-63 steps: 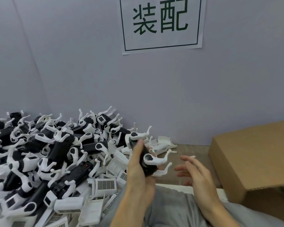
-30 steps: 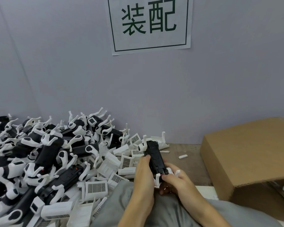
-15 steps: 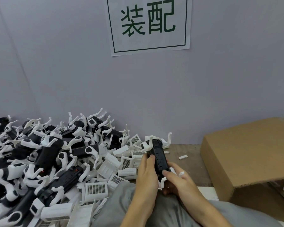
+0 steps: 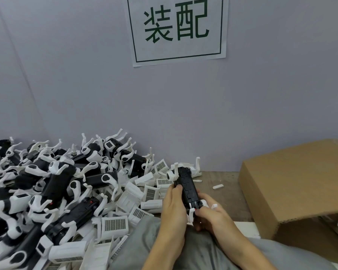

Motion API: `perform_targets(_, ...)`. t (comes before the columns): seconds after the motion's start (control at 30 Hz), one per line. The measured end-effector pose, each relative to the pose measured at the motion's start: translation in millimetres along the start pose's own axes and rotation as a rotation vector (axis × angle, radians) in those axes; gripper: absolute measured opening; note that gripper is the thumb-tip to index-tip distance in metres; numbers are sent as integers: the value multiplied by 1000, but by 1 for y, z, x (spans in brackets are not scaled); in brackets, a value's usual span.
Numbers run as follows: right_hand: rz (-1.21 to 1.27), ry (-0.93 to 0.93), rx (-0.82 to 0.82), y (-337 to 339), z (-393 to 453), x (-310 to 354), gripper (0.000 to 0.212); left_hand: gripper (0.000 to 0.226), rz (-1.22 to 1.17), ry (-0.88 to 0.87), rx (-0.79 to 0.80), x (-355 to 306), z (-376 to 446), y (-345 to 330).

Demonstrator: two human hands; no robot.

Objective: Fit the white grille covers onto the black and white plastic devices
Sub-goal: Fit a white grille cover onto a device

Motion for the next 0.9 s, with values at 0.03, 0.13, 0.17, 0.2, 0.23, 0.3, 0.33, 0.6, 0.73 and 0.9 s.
perform_targets(0.03, -12, 6, -2, 0, 0, 0, 55, 28, 22, -22, 6, 1, 0, 0)
perform_targets(0.13, -59, 30, -12, 0, -1, 2, 53, 29, 70, -61, 25, 1, -1, 0)
perform_targets(0.17, -63, 36, -13, 0, -1, 2, 52, 31, 76, -66, 30, 1, -1, 1)
perform_targets(0.2, -58, 42, -15, -1, -2, 3, 50, 33, 79, -67, 34, 1, -2, 0)
perform_targets(0.23, -43, 43, -16, -1, -2, 3, 48, 34, 76, -67, 39, 0, -2, 0)
perform_targets(0.3, -11, 34, -28, -1, -2, 3, 44, 32, 72, -70, 40, 0, -1, 0)
perform_targets(0.33, -4, 29, -40, -1, -2, 2, 41, 30, 77, -71, 37, 0, -1, 0)
perform_targets(0.6, -13, -1, -21, 2, -1, -3, 50, 30, 49, 5, -3, -4, -4, 0)
perform_targets(0.73, -21, -8, -15, 3, 0, -3, 53, 30, 33, 11, 0, -5, -5, 0)
perform_targets(0.9, -84, 35, -18, 1, -3, 3, 46, 31, 56, 5, 10, -6, -6, 0)
Point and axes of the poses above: each hand's wrist, its own z-axis towards the middle knuckle, its own y-axis out of the back of the hand, x = y × z, the point moved 1 cm from there along z, towards the middle knuckle, and after that the axes turned 1 degree about z, right-handed, at the moved point
